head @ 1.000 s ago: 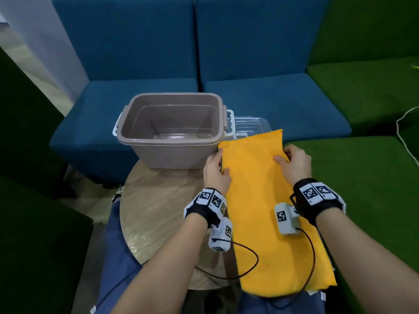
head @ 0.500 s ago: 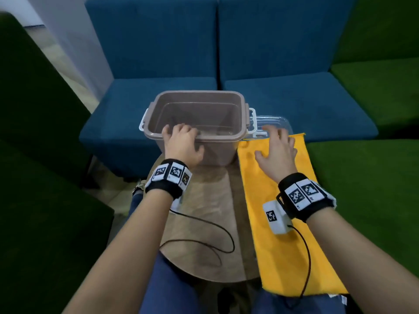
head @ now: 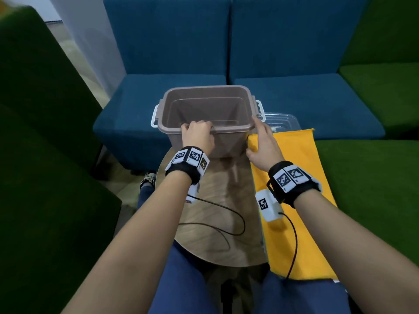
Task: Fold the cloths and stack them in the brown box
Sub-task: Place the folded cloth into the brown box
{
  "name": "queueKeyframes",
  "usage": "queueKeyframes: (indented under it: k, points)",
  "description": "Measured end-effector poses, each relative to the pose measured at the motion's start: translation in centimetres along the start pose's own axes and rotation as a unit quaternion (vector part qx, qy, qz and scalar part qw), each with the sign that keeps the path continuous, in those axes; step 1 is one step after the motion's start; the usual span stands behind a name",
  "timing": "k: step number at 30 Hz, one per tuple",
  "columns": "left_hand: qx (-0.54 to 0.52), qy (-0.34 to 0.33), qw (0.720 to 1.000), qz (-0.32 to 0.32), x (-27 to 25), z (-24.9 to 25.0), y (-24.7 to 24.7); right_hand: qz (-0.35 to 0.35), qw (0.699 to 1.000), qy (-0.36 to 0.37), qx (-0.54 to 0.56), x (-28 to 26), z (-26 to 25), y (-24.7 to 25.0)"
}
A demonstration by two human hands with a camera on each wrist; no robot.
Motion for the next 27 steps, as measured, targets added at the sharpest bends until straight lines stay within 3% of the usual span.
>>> queueKeyframes:
  k: [4, 7, 8, 10, 12, 14, 17, 22, 27]
  points:
    - [-0.011, -0.030, 0.998, 0.053, -1.7, 0.1, 0.4, -0.009, 0.999, -0.045, -0.014, -1.8, 1.3, 0.5]
    - [-0.035, -0.049, 0.991, 0.116, -4.6, 1.4, 0.3, -0.059, 0.994, -0.073, -0.053, -3.3, 3.1, 0.5]
    - [-0.060, -0.050, 0.992, 0.096, -5.7, 2.2, -0.3, -0.074, 0.993, -0.075, -0.060, -3.8, 3.7, 0.4]
    - [-0.143, -0.012, 0.990, -0.010, -7.7, 3.9, -2.7, -0.097, 0.990, -0.074, -0.070, -4.7, 4.7, 0.0]
    - [-0.208, 0.060, 0.970, -0.113, -8.7, 5.3, -5.3, -0.104, 0.990, -0.066, -0.072, -5.6, 5.3, -0.3]
    - [-0.236, 0.090, 0.954, -0.161, -9.0, 6.6, -7.2, -0.100, 0.991, -0.051, -0.070, -6.6, 5.4, -0.5]
    - [-0.264, 0.087, 0.946, -0.164, -8.7, 8.5, -8.1, -0.113, 0.991, -0.037, -0.056, -8.0, 5.7, -0.9]
    - [-0.279, 0.091, 0.952, -0.091, -8.5, 9.8, -7.7, -0.084, 0.996, -0.018, -0.038, -7.8, 5.8, 0.0]
    - [-0.367, 0.159, 0.913, -0.082, -9.7, 10.3, -8.2, -0.024, 0.999, 0.012, -0.026, -6.7, 5.2, 0.6]
Point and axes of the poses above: each hand's wrist, its own x-axis towards the middle knuckle, its own y-axis out of the back of the hand, z = x × y, the point moved 4 cm from there along x, towards the middle knuckle
